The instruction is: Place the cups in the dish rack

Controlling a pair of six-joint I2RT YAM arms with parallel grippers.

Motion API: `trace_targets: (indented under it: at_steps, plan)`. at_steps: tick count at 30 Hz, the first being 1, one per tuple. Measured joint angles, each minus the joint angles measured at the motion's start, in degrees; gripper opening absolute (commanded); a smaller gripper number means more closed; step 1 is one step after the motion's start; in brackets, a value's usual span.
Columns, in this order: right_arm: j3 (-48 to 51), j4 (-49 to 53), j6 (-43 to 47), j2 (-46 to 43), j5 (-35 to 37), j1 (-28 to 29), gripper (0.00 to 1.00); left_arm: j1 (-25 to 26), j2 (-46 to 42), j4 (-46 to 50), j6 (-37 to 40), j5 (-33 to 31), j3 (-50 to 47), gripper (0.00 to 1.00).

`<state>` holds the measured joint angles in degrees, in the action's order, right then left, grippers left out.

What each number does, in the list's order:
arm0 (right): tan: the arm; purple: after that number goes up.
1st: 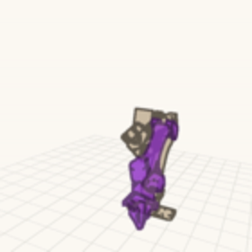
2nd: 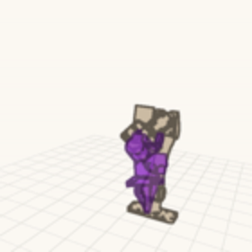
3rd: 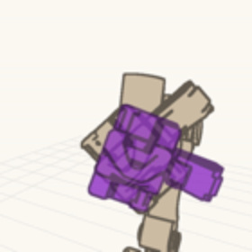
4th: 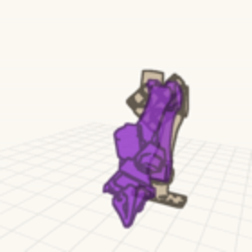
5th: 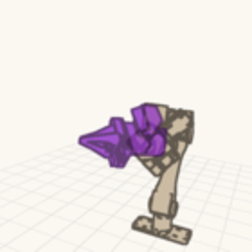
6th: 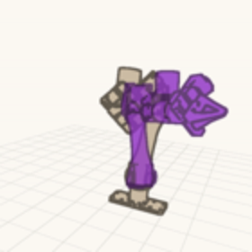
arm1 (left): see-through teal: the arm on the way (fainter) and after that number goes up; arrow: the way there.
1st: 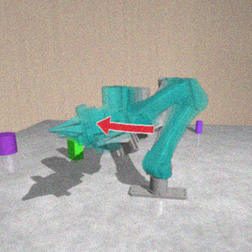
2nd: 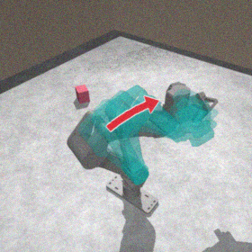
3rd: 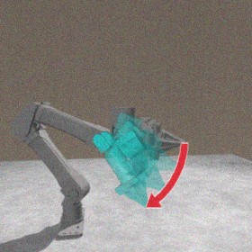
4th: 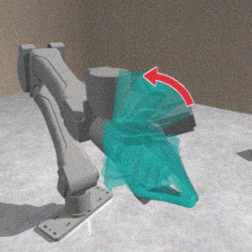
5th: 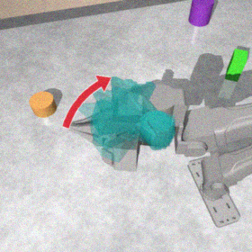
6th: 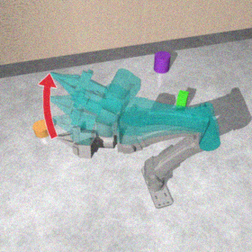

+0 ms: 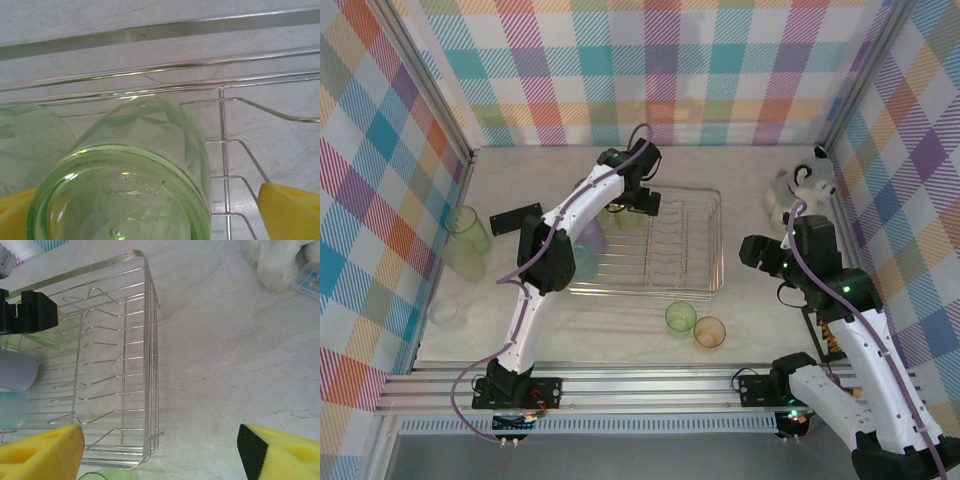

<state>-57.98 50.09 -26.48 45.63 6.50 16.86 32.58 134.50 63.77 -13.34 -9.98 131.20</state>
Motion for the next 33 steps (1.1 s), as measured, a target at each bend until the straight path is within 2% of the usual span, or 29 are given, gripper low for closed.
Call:
trace_targets:
  at_steps: [5,9,15,18,20,28,33]
  plan:
    - [-0.5,1.3,-0.1,-0.5,1.6,0.0,0.81,0.7,-2.4,-1.2,0.9,0.0,-0.4,1.0]
    - [-0.5,2.0,0.0,-3.5,5.2,0.0,0.84,0.8,-8.2,-2.7,2.8,-1.1,-3.0,1.0]
    - [-0.5,1.8,0.9,-10.3,8.4,0.0,0.88,0.0,-18.6,-3.0,7.2,-7.5,-7.1,1.0]
    - [-0.5,1.8,1.6,-10.5,8.4,0.0,0.88,-1.7,-22.0,-2.0,7.8,-11.7,-8.2,1.0]
    - [-0.5,1.8,1.9,-9.6,7.8,0.0,0.88,-4.5,-23.4,-1.0,7.8,-14.2,-8.9,1.0]
    - [-1.0,1.5,4.0,-3.9,3.8,0.0,0.88,-22.1,-25.8,2.4,6.5,-18.6,-16.1,0.99]
    - [-2.9,0.5,5.0,-0.4,1.3,0.0,0.88,-27.8,-26.1,2.6,6.8,-18.6,-18.9,0.95]
